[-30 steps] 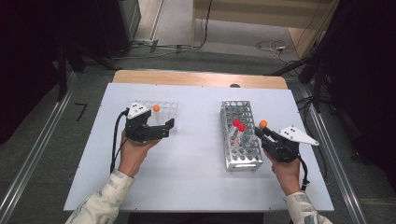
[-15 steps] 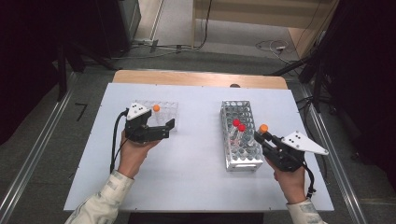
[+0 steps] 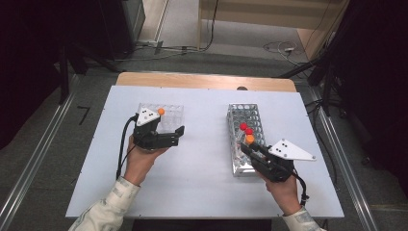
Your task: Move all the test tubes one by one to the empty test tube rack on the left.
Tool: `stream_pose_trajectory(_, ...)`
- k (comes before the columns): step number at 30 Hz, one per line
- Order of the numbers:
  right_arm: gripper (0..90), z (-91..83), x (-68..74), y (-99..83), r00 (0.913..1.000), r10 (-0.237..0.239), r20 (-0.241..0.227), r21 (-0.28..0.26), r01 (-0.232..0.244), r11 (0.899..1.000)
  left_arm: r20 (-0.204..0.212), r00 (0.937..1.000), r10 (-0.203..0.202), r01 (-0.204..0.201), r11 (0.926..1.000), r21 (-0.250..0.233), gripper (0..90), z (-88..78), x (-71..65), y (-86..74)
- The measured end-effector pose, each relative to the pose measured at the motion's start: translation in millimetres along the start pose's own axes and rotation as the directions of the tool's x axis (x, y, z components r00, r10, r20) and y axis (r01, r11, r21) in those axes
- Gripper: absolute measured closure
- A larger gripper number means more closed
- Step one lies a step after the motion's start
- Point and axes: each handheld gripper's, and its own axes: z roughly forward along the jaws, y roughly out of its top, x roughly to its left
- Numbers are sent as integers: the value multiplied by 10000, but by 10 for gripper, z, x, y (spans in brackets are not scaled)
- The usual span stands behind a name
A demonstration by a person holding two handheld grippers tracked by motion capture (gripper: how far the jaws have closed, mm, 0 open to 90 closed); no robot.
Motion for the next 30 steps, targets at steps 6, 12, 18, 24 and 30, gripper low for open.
stream_pose_trajectory(6,712,175,150,15,9988,-194,-451,208,203,9996,104,9999,84,-84,10000,47,81,6,-31,-5)
stream_pose_trajectory(12,712,392,321,3,9957,-422,-829,539,467,9975,336,9994,89,-86,9999,-87,109,-18,-106,-7)
stream_pose_trajectory(18,712,590,467,-16,9935,-527,-1009,845,613,9945,1179,9918,500,-470,9985,-280,127,-92,-360,17)
stream_pose_trajectory(24,712,758,564,-42,9924,-502,-1122,1112,628,9918,1856,9764,1101,-1045,9937,-397,162,-120,-629,-7)
stream_pose_trajectory(30,712,838,635,-47,9910,-483,-1249,1189,633,9909,2224,9596,1721,-1694,9850,-313,375,-92,-747,-76)
